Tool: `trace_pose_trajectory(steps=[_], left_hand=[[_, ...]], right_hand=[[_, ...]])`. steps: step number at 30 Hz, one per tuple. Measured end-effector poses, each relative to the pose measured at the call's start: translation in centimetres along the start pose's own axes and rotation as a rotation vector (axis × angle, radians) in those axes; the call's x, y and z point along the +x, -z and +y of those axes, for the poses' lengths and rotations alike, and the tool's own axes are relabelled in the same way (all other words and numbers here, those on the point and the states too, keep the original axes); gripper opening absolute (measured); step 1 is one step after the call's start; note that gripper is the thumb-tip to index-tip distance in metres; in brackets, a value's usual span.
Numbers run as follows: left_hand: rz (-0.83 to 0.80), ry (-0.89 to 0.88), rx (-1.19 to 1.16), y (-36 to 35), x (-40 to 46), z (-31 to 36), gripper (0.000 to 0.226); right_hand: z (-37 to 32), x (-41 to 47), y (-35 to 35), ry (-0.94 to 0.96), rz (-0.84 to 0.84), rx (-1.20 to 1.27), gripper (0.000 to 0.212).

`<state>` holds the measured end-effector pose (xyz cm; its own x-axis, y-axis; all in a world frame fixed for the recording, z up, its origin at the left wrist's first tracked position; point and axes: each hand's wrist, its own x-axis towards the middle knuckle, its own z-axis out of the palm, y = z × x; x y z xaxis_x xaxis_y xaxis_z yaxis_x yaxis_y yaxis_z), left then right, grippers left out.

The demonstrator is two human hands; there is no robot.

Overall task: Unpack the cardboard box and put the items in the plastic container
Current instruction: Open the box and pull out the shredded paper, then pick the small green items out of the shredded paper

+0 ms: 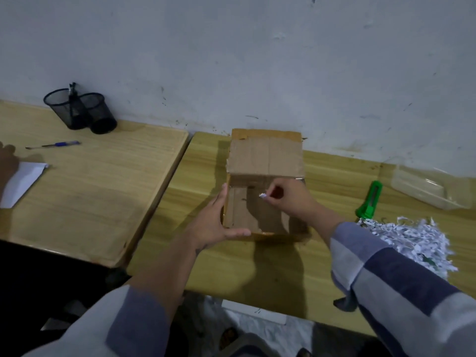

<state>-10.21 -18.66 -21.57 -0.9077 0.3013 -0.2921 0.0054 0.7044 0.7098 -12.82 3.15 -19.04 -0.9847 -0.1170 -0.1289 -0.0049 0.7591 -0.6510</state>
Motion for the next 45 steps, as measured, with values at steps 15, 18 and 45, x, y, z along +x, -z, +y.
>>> trace_pose_trajectory(steps=[15, 18, 45], left_hand=[[-0.106, 0.031, 0.145, 1.4, 1.5, 1.2, 0.143], [-0.046, 0.013, 0.189, 1.4, 1.8, 2.7, 0.140], [-0.230, -0.749, 0.459, -23.4, 4.3, 22.0, 0.047]], right_hand=[[10.1, -6.5, 2.6, -0.448, 0.400, -0.260, 0.014], [10.4, -6.9, 2.6, -0.451, 0.371, -0.261, 0.015], [21.9, -21.1, 10.5, -0.199, 0.546, -0.160, 0.022]])
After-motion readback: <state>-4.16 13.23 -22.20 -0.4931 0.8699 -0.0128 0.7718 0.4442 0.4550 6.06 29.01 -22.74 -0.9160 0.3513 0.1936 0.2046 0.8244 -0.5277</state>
